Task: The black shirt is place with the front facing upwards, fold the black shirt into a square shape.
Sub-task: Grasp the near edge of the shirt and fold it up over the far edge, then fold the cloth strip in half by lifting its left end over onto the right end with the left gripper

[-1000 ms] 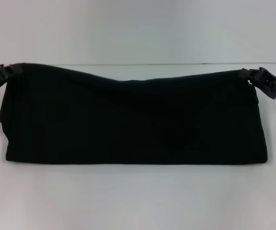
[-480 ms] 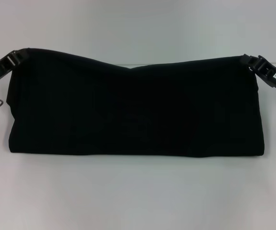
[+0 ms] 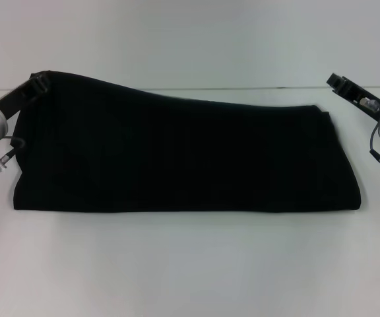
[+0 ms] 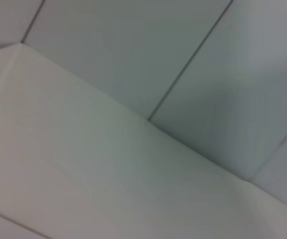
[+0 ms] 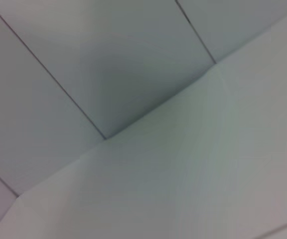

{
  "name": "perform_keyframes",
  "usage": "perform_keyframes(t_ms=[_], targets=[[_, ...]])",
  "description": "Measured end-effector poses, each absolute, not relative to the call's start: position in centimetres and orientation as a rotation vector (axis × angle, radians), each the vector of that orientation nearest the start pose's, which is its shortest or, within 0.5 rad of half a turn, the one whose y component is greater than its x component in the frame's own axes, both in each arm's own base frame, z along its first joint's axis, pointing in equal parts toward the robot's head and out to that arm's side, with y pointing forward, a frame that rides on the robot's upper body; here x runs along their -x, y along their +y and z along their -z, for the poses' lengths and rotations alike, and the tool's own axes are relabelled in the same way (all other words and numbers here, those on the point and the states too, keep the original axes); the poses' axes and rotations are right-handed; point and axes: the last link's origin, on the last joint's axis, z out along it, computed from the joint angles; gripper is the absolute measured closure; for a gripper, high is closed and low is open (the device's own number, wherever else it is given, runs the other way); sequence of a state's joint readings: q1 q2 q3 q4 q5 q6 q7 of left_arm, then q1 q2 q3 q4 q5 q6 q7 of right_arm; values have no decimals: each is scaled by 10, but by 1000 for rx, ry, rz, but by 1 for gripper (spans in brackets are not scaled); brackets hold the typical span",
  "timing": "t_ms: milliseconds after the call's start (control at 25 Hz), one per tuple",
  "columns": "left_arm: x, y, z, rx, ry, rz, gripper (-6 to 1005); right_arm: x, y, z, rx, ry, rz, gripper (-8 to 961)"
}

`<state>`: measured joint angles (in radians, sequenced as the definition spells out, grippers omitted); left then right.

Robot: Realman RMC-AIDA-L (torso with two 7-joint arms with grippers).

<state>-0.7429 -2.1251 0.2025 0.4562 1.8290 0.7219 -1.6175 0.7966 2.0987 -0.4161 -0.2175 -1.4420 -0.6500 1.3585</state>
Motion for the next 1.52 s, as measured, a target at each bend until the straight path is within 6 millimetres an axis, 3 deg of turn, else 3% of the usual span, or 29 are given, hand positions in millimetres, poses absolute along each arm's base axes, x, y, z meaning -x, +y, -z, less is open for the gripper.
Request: perform_keyframes(t_ms=[280, 400, 600, 720, 840, 960, 1240, 1520], targets=[[297, 443, -14, 1555, -1211, 806, 943, -268, 452, 13, 1602, 1161, -856, 792], [293, 443, -9, 1552, -1166, 804, 931, -267, 452, 15, 1605, 1154, -854, 672], [302, 439, -7, 1520, -1159, 757, 742, -271, 447, 19, 1602, 1175, -862, 482], [310, 435, -10, 1484, -1184, 755, 497, -275, 442, 21, 1601, 1185, -867, 377], [319, 429, -16, 1432, -1230, 808, 456, -276, 435, 22, 1642, 1157, -882, 260], [324, 419, -26, 1455, -1295, 935, 414, -271, 424, 26, 1779, 1070, -902, 138], [343, 376, -58, 1558, -1592, 1188, 345, -253, 383, 43, 2333, 738, -804, 145], [368, 323, -77, 1609, -1917, 1101, 345, -265, 350, 41, 2548, 578, -697, 145]])
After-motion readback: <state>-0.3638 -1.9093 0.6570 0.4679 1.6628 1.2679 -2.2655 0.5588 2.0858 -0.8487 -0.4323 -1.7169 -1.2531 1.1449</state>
